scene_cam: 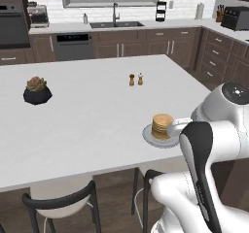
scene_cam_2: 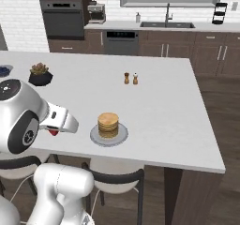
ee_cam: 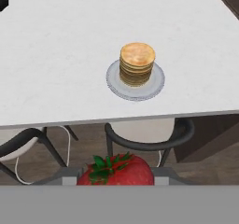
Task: Take the strawberry from the fridge and place it on top of the pancake, located on the dining counter.
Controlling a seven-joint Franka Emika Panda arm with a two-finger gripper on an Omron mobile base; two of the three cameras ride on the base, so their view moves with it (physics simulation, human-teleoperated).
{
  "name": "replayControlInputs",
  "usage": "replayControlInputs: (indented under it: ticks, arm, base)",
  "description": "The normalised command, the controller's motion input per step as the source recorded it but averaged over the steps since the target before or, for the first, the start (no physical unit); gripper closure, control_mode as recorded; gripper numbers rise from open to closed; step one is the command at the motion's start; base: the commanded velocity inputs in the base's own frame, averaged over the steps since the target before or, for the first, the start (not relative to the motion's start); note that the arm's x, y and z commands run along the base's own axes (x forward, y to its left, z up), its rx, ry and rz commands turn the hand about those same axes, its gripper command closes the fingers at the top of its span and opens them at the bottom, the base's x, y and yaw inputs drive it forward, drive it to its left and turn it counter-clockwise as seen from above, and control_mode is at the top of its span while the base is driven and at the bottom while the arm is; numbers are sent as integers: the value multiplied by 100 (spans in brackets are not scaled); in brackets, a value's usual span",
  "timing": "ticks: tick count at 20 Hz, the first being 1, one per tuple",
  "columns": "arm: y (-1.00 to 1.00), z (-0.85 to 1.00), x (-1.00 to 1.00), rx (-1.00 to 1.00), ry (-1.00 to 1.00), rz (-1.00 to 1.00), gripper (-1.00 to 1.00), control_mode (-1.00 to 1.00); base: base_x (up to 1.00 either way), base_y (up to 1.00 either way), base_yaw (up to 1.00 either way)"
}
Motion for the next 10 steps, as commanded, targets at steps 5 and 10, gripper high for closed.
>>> replayControlInputs:
  ticks: [5, 10]
  arm:
    - [0, 0, 0, 0, 0, 0, 100, 100]
    - [1, 0, 29, 0, 0, 0, 100, -100]
  base:
    - [4, 0, 0]
    - [10, 0, 0]
